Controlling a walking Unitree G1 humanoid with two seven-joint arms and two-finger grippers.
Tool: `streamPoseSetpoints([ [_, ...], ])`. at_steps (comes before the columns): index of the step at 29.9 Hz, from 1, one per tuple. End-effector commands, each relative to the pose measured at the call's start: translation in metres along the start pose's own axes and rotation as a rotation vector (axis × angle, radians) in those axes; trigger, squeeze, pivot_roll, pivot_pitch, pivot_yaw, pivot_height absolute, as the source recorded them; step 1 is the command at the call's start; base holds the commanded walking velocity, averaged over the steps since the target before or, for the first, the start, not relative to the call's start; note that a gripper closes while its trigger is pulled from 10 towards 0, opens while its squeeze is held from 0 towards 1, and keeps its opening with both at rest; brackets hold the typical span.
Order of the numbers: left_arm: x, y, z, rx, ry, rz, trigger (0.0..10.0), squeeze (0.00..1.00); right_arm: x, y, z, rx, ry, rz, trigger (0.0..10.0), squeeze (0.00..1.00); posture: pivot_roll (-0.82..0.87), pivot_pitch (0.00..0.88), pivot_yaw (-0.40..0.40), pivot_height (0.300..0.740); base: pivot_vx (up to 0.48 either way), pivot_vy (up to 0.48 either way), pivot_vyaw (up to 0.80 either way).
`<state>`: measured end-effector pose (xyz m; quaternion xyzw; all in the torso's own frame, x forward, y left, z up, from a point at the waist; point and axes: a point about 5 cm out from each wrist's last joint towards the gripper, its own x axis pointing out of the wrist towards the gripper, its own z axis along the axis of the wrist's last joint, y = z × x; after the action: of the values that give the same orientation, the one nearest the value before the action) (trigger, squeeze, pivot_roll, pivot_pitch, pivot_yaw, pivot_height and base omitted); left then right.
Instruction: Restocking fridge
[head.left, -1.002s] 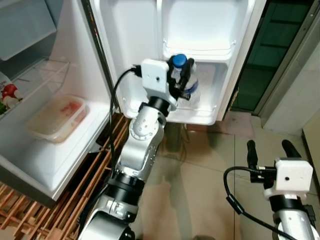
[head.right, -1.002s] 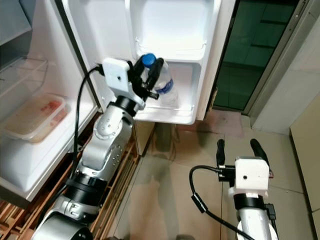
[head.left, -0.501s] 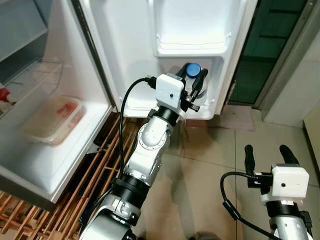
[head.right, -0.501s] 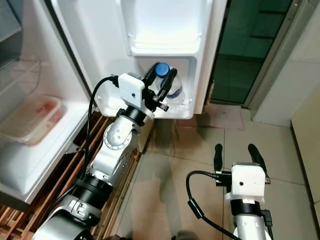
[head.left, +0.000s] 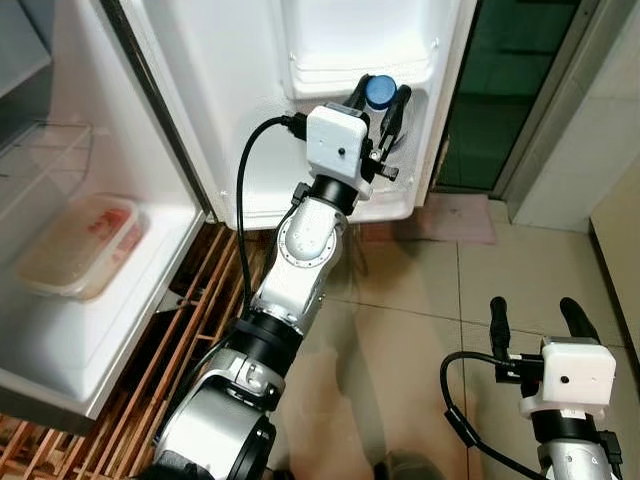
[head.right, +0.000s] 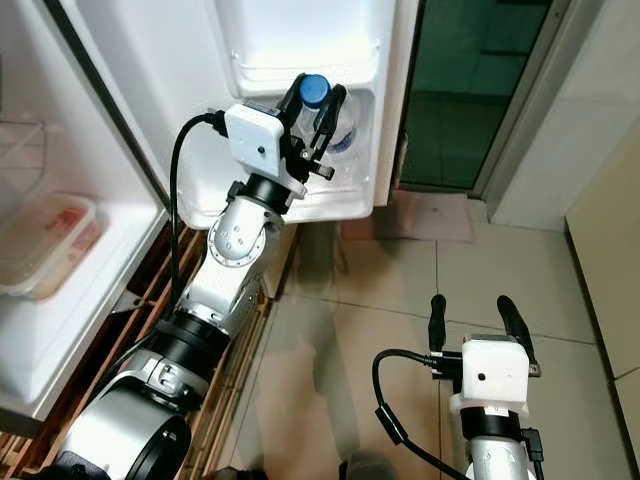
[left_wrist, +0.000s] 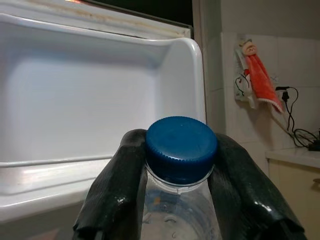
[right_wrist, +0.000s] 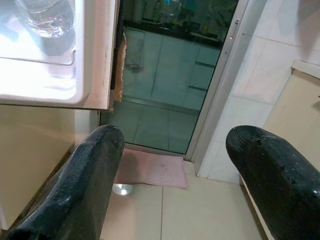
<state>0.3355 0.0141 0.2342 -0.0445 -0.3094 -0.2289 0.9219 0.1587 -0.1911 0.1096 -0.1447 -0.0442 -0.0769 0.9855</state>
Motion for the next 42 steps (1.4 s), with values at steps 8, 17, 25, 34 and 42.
streamPoseSetpoints([
  [8,0.022,-0.054,0.013,0.024,-0.145,-0.050,10.0,0.00,-0.004,0.002,-0.005,-0.008,0.002,-0.003,10.0,0.00,-0.40,0.066,0.102,0.732,0.000,0.000,0.00],
  [17,-0.012,-0.092,-0.020,0.158,-0.086,-0.237,10.0,0.00,-0.007,0.003,-0.009,-0.011,0.014,-0.008,10.0,0.00,-0.41,0.067,0.112,0.732,0.000,0.000,0.00],
  [25,-0.032,-0.108,-0.038,0.167,-0.018,-0.362,10.0,0.00,-0.008,0.000,-0.007,-0.013,0.013,-0.020,10.0,0.00,-0.41,0.070,0.119,0.732,0.000,0.000,0.00],
  [34,-0.025,-0.078,-0.022,0.023,-0.072,-0.358,10.0,0.00,-0.015,0.011,-0.012,0.004,0.035,-0.024,10.0,0.00,-0.39,0.077,0.113,0.732,0.000,0.000,0.00],
  [42,-0.025,-0.015,-0.015,-0.180,0.139,-0.245,10.0,0.00,-0.006,0.010,-0.013,0.028,0.032,-0.065,10.0,0.00,-0.34,0.056,0.110,0.732,0.000,0.000,0.00],
])
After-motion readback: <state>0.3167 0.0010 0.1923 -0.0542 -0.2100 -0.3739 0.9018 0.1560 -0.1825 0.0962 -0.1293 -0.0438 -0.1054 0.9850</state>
